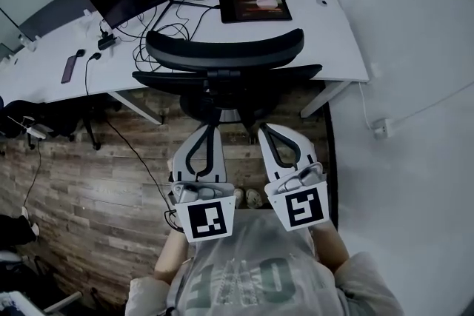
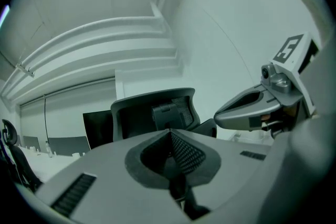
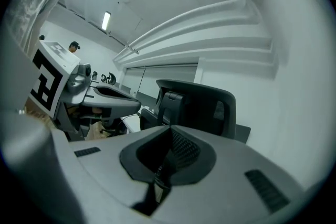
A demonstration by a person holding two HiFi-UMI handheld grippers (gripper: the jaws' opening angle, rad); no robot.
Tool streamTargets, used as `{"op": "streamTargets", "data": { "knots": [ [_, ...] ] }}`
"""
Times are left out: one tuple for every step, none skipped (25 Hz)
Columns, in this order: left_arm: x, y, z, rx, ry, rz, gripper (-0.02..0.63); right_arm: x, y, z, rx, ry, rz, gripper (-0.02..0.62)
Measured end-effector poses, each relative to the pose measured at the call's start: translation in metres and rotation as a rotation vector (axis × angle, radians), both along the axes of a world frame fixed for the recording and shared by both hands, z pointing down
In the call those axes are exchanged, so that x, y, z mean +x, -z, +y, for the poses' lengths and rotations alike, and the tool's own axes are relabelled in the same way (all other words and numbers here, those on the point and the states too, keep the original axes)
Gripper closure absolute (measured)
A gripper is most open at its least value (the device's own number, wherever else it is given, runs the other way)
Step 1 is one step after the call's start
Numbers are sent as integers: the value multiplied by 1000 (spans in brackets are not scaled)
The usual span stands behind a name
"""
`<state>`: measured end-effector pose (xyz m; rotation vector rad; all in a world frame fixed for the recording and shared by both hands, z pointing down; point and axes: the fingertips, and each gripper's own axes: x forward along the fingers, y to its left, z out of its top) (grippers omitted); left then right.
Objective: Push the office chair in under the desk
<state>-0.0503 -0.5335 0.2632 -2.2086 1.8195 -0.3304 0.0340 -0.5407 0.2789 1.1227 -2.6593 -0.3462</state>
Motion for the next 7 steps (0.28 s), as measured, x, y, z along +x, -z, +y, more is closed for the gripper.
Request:
{"op": "streamTargets", "data": {
  "knots": [
    [0,1,-1,3,1,1,589,1,0,0,3,2,11,575],
    [0,2,-2,6,1,2,590,1,1,0,5,4,18,575],
    [0,3,-2,8,1,2,589,2,2,0,8,5,22,575],
    [0,4,-3,9,2,2,589,2,3,0,10,5,26,575],
    [0,5,-4,11,2,2,589,3,3,0,11,6,30,575],
    [1,5,-5,13,3,4,589,3,3,0,13,7,36,575],
    [1,6,-6,16,3,5,589,4,4,0,15,9,42,575]
  ]
}}
